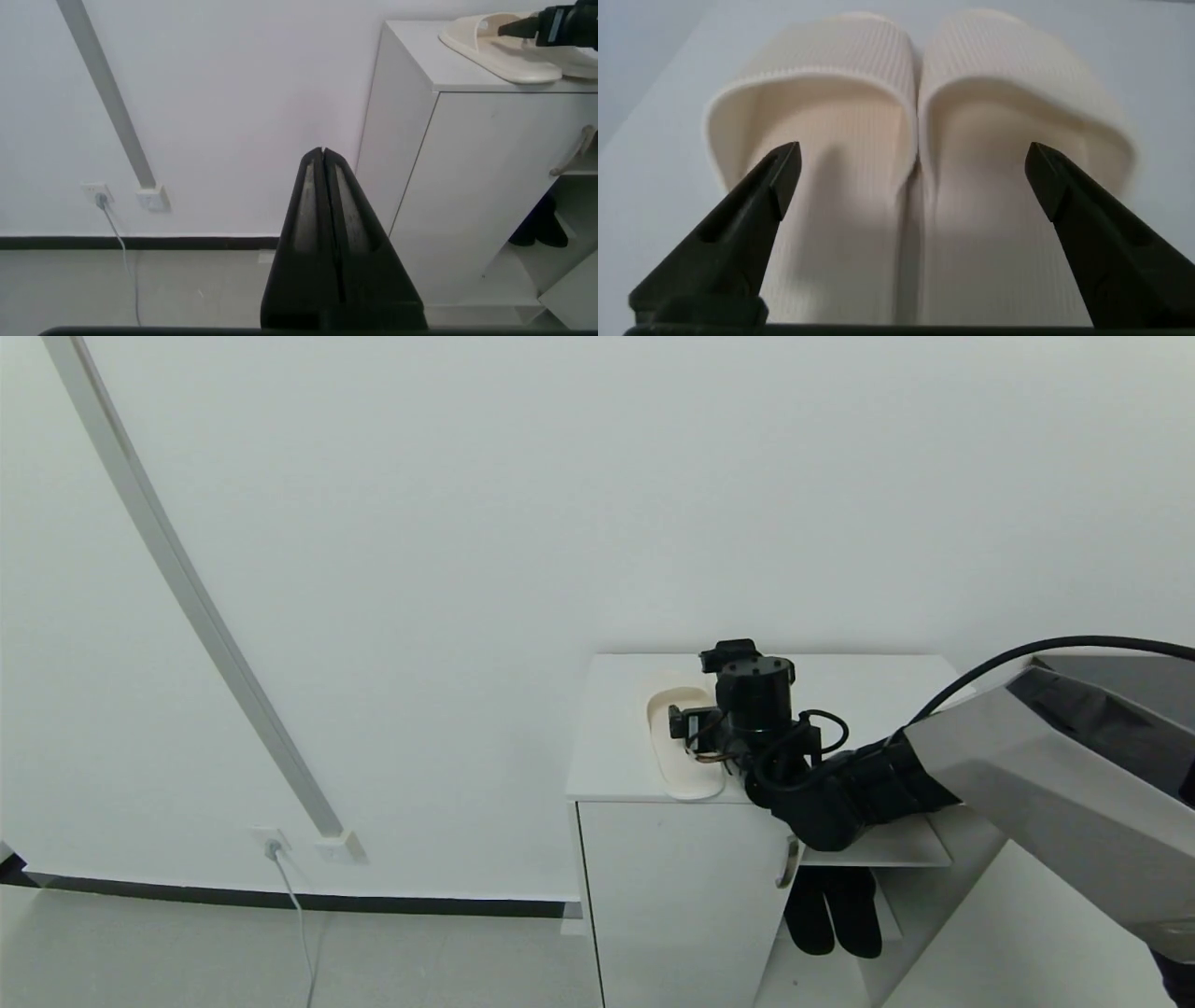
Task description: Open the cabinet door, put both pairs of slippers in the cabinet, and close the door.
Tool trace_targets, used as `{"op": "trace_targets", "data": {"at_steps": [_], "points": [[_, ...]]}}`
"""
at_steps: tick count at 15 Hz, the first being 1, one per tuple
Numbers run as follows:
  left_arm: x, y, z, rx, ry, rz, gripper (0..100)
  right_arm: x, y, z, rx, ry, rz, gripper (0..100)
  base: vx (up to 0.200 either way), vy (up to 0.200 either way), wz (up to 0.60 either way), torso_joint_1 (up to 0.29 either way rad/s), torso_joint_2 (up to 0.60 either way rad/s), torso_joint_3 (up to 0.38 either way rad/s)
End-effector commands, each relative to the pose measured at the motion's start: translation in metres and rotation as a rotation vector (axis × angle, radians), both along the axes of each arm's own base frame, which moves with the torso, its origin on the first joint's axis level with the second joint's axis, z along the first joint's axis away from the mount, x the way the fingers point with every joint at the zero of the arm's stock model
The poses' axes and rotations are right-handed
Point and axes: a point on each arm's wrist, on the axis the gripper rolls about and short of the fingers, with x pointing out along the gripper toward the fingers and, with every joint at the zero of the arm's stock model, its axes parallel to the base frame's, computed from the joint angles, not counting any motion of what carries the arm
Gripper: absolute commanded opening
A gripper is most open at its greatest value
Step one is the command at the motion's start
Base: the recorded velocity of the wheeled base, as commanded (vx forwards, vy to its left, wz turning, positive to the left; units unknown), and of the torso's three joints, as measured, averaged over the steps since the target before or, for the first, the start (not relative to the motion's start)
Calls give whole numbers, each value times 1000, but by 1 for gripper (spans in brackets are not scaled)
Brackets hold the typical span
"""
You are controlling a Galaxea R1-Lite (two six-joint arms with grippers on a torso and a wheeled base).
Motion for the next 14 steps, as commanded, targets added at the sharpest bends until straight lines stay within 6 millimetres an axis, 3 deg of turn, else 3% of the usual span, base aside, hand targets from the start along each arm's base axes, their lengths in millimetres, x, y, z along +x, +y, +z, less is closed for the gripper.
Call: {"op": "trace_targets", "data": {"at_steps": [1,4,5,13,14], "points": [[0,0,0,-1,1,0,0,18,-1,-10,-9,6,-16,100,0,0,0,0,0,0],[0,0,0,-1,1,0,0,24,-1,-12,-12,9,-21,100,0,0,0,0,0,0],[0,0,0,-1,1,0,0,27,-1,-13,-10,9,-24,0,0,0,0,0,0,0],[0,0,0,-2,1,0,0,29,-2,-15,-12,9,-27,0,0,0,0,0,0,0],[0,0,0,-2,1,2,0,25,-5,-4,-1,-3,-25,0,0,0,0,0,0,0]]}}
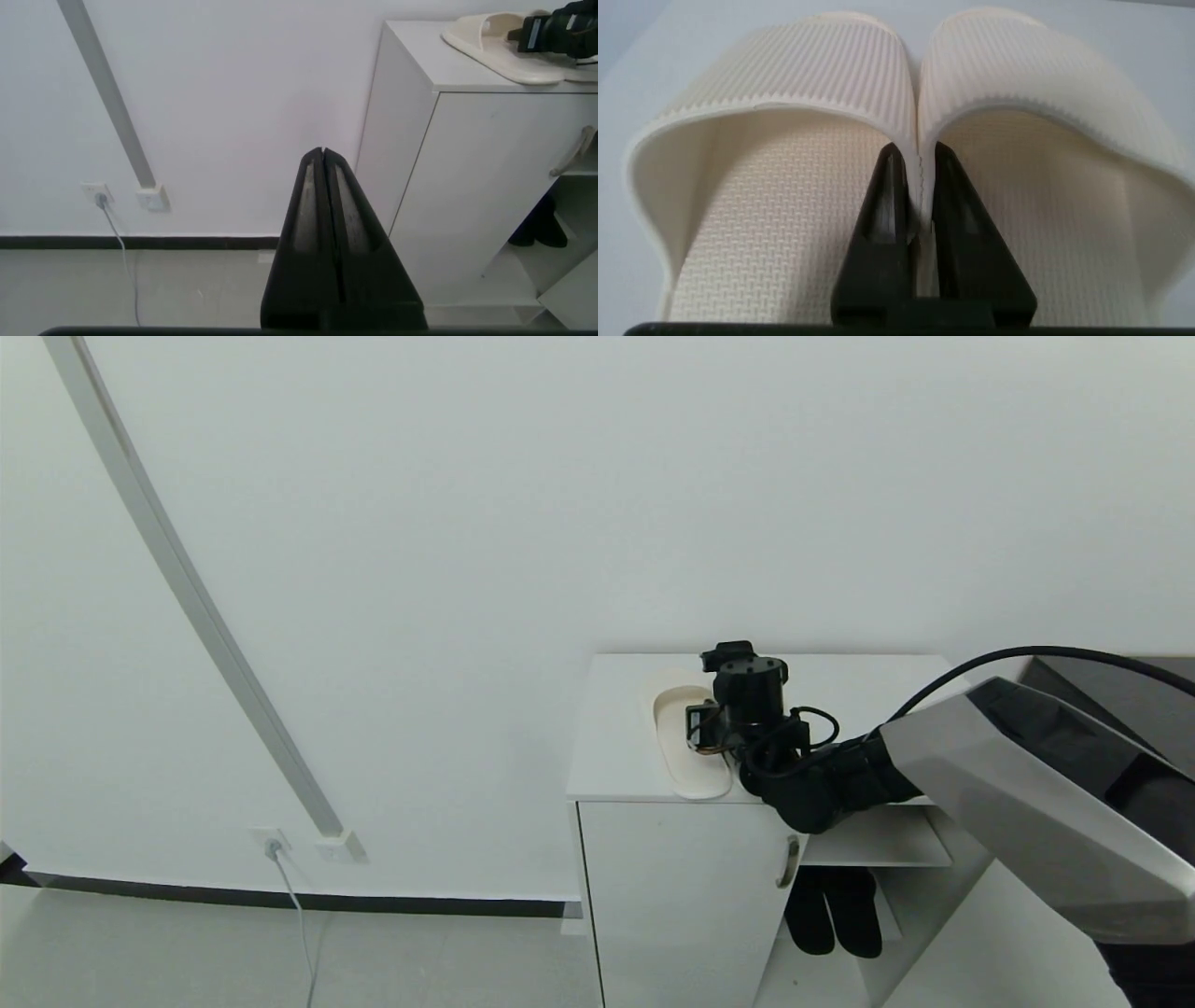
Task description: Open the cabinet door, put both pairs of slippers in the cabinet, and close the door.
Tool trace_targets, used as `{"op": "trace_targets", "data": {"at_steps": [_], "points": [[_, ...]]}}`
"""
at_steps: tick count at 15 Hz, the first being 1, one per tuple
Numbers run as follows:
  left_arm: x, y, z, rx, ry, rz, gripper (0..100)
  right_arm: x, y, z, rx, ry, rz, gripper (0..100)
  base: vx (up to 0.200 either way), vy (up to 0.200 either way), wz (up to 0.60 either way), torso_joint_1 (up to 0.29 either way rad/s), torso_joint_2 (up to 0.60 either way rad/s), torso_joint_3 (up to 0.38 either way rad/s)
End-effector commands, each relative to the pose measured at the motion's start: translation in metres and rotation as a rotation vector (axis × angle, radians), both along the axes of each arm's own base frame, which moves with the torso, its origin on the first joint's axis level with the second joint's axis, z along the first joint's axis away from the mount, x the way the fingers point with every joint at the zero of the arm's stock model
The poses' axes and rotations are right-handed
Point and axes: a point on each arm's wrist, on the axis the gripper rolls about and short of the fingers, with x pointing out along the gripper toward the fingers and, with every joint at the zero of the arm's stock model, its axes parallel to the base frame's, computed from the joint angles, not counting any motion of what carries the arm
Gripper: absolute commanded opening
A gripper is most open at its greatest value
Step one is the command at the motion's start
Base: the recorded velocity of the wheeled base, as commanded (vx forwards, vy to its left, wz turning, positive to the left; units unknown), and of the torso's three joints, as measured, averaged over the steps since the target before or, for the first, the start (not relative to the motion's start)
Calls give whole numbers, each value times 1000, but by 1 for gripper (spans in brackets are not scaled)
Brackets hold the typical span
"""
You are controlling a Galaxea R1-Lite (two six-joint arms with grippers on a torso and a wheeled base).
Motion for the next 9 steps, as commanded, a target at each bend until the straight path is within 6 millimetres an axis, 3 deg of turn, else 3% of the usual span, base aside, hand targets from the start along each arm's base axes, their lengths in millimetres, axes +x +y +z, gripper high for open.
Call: {"op": "trace_targets", "data": {"at_steps": [1,5,9], "points": [[0,0,0,0,1,1,0,-12,-5,20,16,-18,10,0,0,0,0,0,0,0],[0,0,0,3,1,-1,0,-67,-29,61,47,-27,118,0,0,0,0,0,0,0],[0,0,0,4,1,-1,0,-133,-59,58,63,-27,265,0,0,0,0,0,0,0]]}}
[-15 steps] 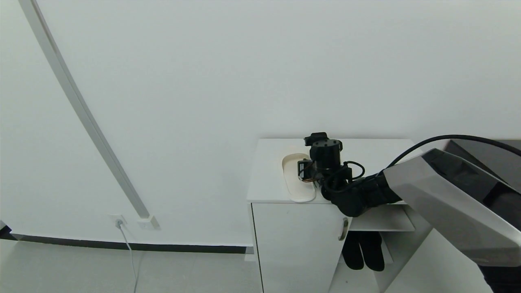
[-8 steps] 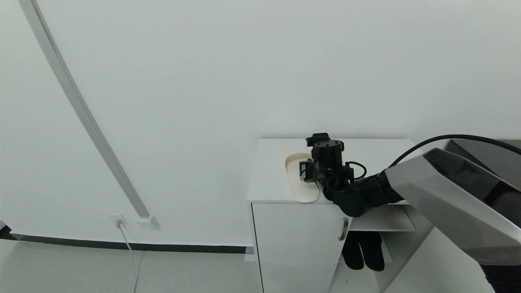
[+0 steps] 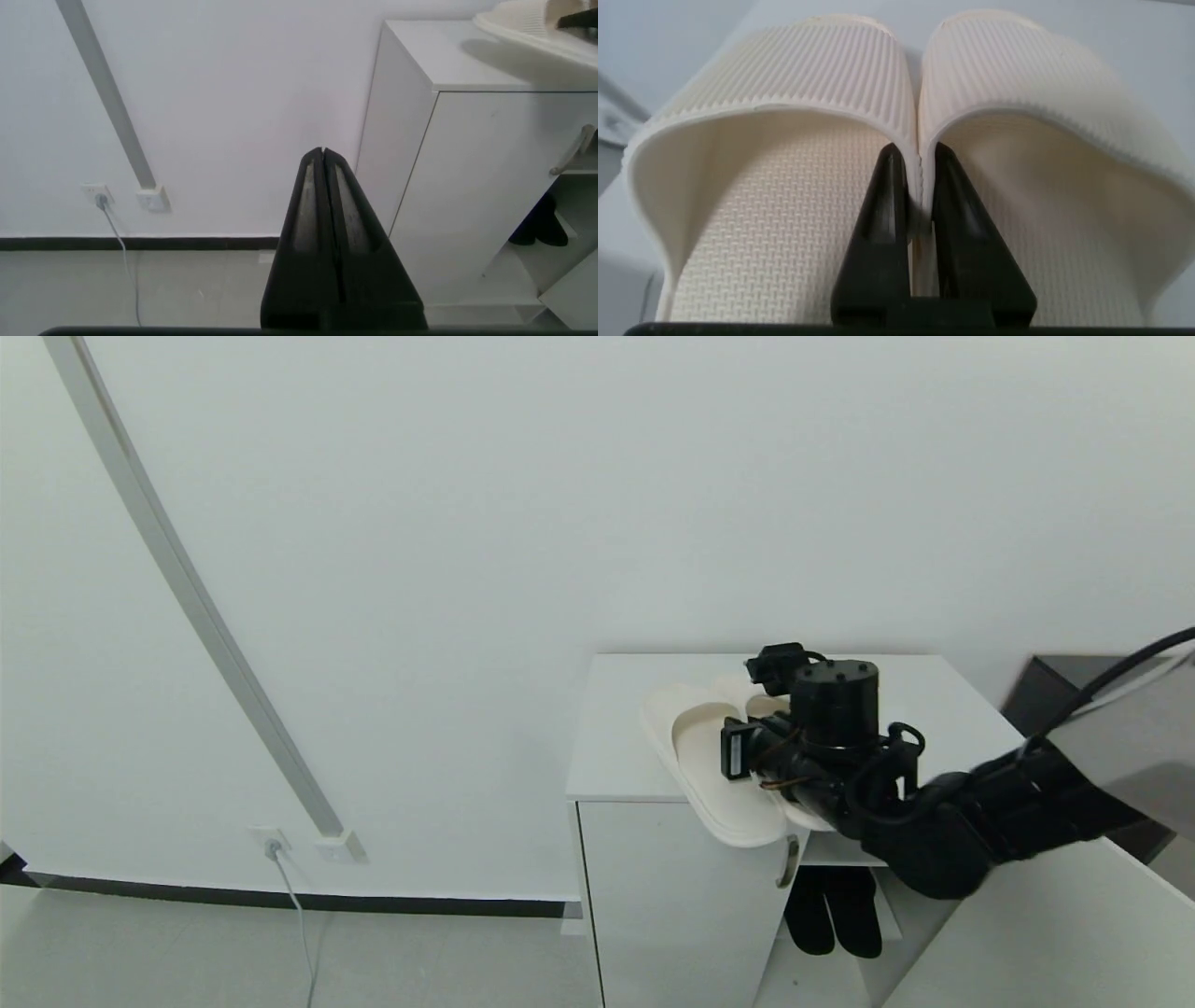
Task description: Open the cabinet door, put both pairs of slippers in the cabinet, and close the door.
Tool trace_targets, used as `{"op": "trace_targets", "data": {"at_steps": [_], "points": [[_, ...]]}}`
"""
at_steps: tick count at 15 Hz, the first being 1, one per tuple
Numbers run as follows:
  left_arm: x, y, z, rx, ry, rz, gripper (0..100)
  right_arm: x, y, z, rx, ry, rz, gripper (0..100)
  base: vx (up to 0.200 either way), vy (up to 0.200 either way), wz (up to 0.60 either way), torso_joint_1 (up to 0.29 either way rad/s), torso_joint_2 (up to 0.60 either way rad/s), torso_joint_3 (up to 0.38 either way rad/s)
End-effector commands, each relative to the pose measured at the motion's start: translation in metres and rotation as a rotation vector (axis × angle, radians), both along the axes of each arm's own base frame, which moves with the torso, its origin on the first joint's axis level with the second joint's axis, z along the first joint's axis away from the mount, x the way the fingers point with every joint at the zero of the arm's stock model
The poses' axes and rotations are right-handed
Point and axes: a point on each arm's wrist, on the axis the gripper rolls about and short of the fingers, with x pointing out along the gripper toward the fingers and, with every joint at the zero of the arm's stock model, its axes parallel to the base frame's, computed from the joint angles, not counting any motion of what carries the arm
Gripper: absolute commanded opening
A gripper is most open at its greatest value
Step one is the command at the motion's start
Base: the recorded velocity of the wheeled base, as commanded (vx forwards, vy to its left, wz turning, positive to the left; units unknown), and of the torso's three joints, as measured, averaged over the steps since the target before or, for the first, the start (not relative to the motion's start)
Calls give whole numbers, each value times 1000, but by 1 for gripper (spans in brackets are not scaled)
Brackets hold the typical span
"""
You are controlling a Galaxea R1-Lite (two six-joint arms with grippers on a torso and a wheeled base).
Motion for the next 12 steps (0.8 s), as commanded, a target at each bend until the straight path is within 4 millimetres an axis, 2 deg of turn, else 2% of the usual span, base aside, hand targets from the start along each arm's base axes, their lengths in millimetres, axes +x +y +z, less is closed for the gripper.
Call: {"op": "trace_targets", "data": {"at_steps": [1,5,12], "points": [[0,0,0,0,1,-1,0,-51,-27,23,43,-48,84,0,0,0,0,0,0,0],[0,0,0,4,1,-3,0,-93,-54,26,56,-38,222,0,0,0,0,0,0,0],[0,0,0,3,1,-4,0,-92,-53,19,36,-10,237,0,0,0,0,0,0,0]]}}
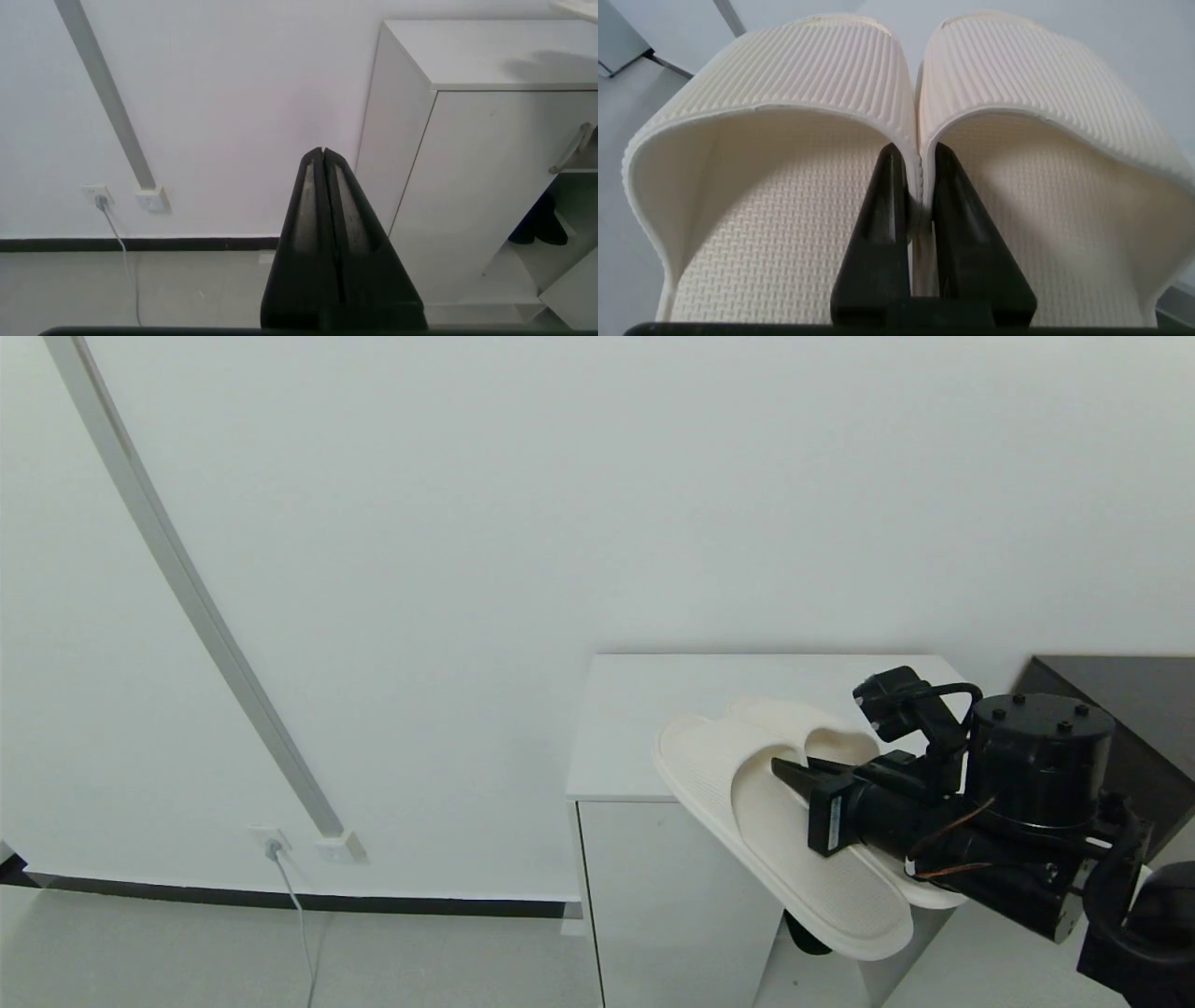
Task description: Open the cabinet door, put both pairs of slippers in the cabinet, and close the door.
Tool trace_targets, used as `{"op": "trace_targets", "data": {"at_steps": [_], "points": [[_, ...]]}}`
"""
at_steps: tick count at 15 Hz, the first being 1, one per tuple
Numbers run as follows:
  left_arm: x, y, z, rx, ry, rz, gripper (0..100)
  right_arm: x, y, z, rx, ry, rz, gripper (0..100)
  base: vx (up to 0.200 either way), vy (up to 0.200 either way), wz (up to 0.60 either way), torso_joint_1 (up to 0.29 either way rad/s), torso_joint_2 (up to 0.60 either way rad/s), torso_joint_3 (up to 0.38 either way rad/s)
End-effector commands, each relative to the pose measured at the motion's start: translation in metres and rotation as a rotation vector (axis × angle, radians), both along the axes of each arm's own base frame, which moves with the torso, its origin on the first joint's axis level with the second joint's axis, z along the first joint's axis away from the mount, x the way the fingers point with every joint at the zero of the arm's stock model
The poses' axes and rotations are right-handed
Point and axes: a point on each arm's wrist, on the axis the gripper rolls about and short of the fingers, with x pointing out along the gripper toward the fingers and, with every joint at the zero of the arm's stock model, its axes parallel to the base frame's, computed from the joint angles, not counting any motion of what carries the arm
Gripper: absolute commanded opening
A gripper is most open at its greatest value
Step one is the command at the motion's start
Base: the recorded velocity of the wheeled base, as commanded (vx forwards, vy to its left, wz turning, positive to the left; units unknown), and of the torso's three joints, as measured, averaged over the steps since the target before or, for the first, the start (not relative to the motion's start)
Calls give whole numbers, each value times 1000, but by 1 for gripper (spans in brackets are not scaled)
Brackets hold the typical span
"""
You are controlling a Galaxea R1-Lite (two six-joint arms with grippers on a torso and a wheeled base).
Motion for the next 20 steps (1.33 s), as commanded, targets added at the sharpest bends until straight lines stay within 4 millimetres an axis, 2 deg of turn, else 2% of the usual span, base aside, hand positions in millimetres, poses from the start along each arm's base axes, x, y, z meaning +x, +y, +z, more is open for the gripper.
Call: {"op": "trace_targets", "data": {"at_steps": [1,5,12,15,20], "points": [[0,0,0,-1,1,0,0,-1,0,0,-3,4,2,0,0,0,0,0,0,0],[0,0,0,-1,1,0,0,-4,4,1,-6,8,14,0,0,0,0,0,0,0],[0,0,0,-2,1,-2,0,-10,7,-2,-28,32,36,0,-200,0,0,0,2,0],[0,0,0,-4,1,-2,0,-12,2,-6,-65,24,47,0,-200,0,0,4,2,4],[0,0,0,-4,1,-2,0,-22,-6,-5,-70,19,124,0,0,0,0,0,0,0]]}}
